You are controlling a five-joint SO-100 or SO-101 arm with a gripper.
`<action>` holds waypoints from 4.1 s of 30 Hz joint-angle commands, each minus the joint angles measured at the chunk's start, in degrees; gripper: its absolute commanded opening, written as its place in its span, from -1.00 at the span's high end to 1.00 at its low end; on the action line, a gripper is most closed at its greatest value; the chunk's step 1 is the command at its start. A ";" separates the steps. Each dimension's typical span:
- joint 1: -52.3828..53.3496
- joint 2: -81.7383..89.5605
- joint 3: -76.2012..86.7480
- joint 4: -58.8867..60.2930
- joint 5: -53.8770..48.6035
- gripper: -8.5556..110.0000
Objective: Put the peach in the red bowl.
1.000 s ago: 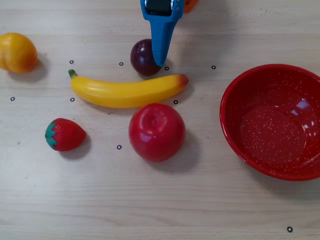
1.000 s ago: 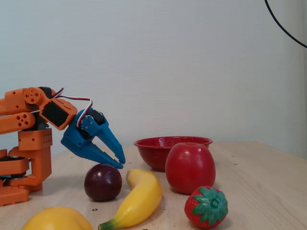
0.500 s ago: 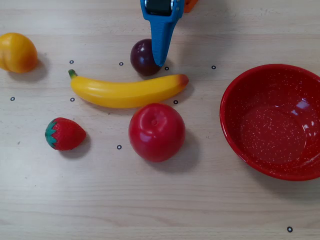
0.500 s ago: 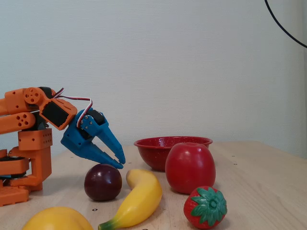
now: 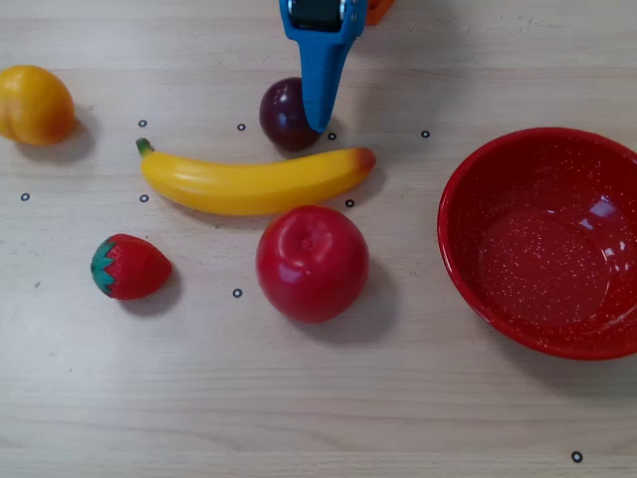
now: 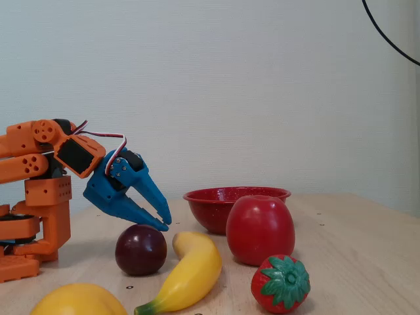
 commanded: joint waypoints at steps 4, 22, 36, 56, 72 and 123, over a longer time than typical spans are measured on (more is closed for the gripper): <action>-0.18 0.09 0.79 0.35 1.41 0.85; 0.79 -12.92 -10.99 1.05 5.71 0.85; -5.63 -38.14 -41.75 18.81 17.40 0.85; -22.32 -66.36 -84.73 45.70 33.66 0.85; -43.15 -90.97 -108.46 47.37 51.94 0.85; -61.96 -129.11 -125.77 32.52 82.00 -0.23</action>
